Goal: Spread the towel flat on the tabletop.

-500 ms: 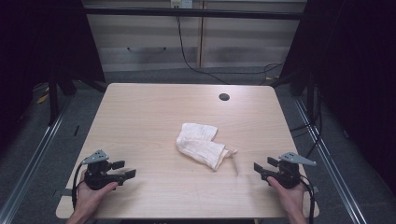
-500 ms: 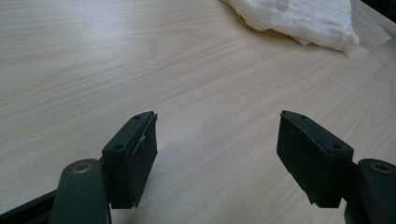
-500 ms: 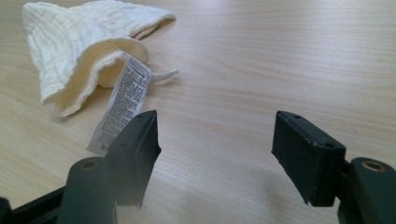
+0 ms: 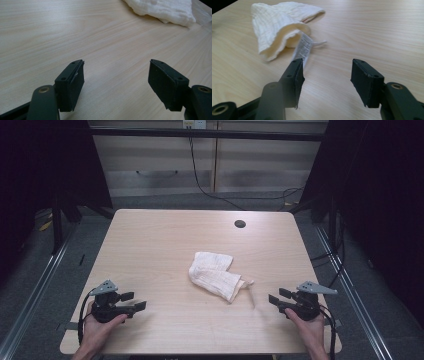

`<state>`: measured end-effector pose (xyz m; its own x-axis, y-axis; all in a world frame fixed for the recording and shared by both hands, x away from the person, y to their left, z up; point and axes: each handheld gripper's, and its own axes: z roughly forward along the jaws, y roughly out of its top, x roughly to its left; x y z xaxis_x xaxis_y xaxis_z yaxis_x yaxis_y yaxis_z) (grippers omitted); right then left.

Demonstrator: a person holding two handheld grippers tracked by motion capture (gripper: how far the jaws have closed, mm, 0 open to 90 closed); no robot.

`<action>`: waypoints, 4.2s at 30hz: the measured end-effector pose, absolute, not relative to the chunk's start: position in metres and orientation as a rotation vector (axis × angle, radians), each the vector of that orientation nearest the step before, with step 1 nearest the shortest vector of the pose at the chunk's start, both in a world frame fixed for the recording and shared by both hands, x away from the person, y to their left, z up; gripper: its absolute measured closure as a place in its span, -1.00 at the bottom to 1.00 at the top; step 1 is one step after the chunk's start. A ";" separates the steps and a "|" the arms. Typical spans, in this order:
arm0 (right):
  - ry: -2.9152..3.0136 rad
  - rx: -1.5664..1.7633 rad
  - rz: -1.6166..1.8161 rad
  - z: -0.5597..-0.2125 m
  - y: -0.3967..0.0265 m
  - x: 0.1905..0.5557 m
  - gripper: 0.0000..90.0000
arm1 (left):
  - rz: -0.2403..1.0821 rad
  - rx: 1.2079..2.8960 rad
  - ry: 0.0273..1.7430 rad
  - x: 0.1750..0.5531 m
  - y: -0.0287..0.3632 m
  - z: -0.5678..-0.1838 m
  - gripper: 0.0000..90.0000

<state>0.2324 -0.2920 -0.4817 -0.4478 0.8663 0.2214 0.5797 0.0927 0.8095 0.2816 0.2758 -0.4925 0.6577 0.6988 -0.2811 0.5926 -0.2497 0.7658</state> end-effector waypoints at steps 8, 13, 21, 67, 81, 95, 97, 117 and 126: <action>2.188 1.327 1.309 -0.466 -0.268 0.254 0.14 | 0.144 1.942 1.010 0.283 0.277 -0.493 -0.36; 2.252 1.291 1.339 -0.457 -0.249 0.285 0.19 | 0.144 1.943 1.012 0.283 0.276 -0.493 -0.36; 2.335 1.249 1.354 -0.461 -0.219 0.330 0.21 | 0.147 1.946 1.011 0.283 0.277 -0.493 -0.37; 2.616 1.035 1.327 -0.492 -0.120 0.295 0.44 | 0.152 1.940 1.010 0.283 0.279 -0.492 -0.37; 2.542 1.112 1.324 -0.481 -0.164 0.296 0.51 | 0.150 1.945 1.009 0.283 0.277 -0.493 -0.37; 2.537 1.081 1.416 -0.487 -0.155 0.301 0.42 | 0.150 1.941 1.011 0.283 0.279 -0.492 -0.37; 2.532 1.076 1.360 -0.485 -0.153 0.304 0.35 | 0.148 1.944 1.009 0.284 0.278 -0.493 -0.37; 2.502 1.252 1.267 -0.508 -0.145 0.387 0.37 | 0.149 1.937 1.007 0.283 0.280 -0.492 -0.37; 2.526 1.203 1.282 -0.508 -0.146 0.382 0.92 | 0.148 1.934 1.005 0.283 0.280 -0.492 -0.37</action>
<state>0.3825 -0.1458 -0.5080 -0.6925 0.6676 0.2733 0.6147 0.3479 0.7079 0.2830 0.2798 -0.4916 0.6594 0.6972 -0.2813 0.5864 -0.2428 0.7728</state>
